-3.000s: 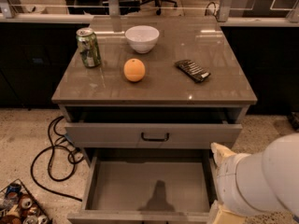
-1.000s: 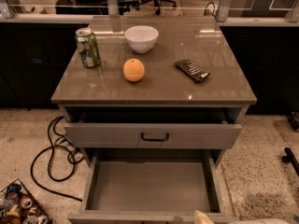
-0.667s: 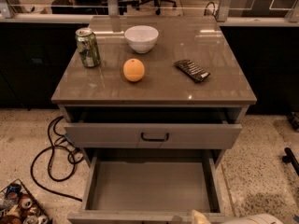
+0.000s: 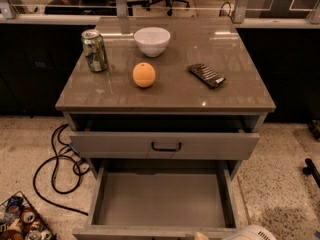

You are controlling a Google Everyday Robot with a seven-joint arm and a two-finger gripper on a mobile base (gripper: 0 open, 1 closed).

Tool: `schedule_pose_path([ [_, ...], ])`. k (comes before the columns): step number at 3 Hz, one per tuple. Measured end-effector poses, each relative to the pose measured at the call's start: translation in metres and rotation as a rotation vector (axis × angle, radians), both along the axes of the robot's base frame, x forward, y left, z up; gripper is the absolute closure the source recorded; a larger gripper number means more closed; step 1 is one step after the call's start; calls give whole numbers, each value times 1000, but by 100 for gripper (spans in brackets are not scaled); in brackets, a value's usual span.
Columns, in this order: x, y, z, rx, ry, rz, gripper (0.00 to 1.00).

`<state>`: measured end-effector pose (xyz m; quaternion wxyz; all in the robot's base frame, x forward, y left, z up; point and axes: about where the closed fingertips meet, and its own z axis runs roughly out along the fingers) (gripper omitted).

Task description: Close middle drawer

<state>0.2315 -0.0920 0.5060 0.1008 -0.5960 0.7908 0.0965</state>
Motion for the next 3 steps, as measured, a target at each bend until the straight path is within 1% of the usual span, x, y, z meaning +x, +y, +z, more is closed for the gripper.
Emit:
schedule_pose_path([
  [1,3,5,-3,0,-3,18,18],
  [3,4,4,-1,-4,-9,23,65],
])
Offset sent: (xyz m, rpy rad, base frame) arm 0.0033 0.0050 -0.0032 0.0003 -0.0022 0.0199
